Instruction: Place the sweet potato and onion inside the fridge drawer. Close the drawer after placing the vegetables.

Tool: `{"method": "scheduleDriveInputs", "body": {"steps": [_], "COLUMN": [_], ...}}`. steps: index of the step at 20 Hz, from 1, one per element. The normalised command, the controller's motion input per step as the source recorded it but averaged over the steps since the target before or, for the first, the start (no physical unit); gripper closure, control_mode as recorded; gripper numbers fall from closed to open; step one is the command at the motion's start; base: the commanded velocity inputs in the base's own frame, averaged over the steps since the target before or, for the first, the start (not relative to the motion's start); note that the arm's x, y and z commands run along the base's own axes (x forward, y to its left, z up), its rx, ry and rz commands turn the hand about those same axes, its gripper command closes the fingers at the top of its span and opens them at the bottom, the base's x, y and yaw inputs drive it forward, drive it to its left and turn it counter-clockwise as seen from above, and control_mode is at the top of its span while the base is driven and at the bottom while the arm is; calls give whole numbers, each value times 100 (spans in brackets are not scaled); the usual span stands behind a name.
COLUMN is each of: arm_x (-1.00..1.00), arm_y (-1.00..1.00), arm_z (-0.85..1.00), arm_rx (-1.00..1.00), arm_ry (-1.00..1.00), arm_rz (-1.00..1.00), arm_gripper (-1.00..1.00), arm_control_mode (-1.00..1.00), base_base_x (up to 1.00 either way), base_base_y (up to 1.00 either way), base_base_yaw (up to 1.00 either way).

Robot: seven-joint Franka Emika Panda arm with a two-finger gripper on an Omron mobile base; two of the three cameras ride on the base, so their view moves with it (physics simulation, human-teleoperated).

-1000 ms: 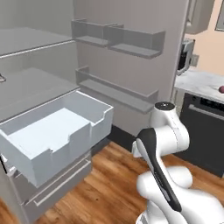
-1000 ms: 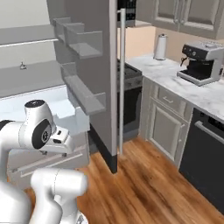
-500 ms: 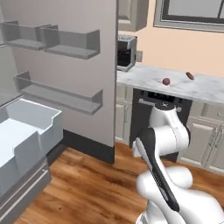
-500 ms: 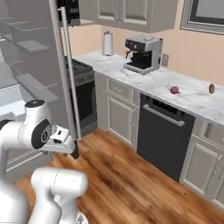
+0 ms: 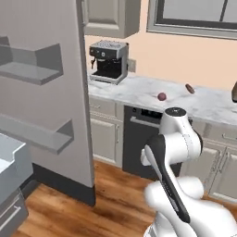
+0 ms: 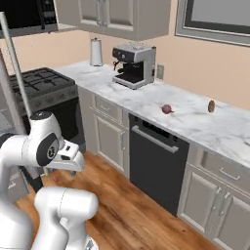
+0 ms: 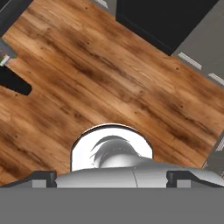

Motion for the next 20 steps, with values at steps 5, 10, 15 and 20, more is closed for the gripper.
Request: {"method": "scheduleDriveInputs", "body": {"steps": [5, 10, 15, 20], "arm_x": [0, 0, 0, 0], "arm_y": [0, 0, 0, 0], "arm_z": [0, 0, 0, 0], "arm_rx": [0, 0, 0, 0], "arm_ry": [0, 0, 0, 0], "arm_rz": [0, 0, 0, 0], "arm_gripper": [-100, -100, -100, -100], "arm_control_mode": [100, 100, 100, 100], "base_base_x": [100, 93, 62, 56], "base_base_y": [-28, -2, 0, 0], "base_base_yaw": [25, 27, -17, -34]}}
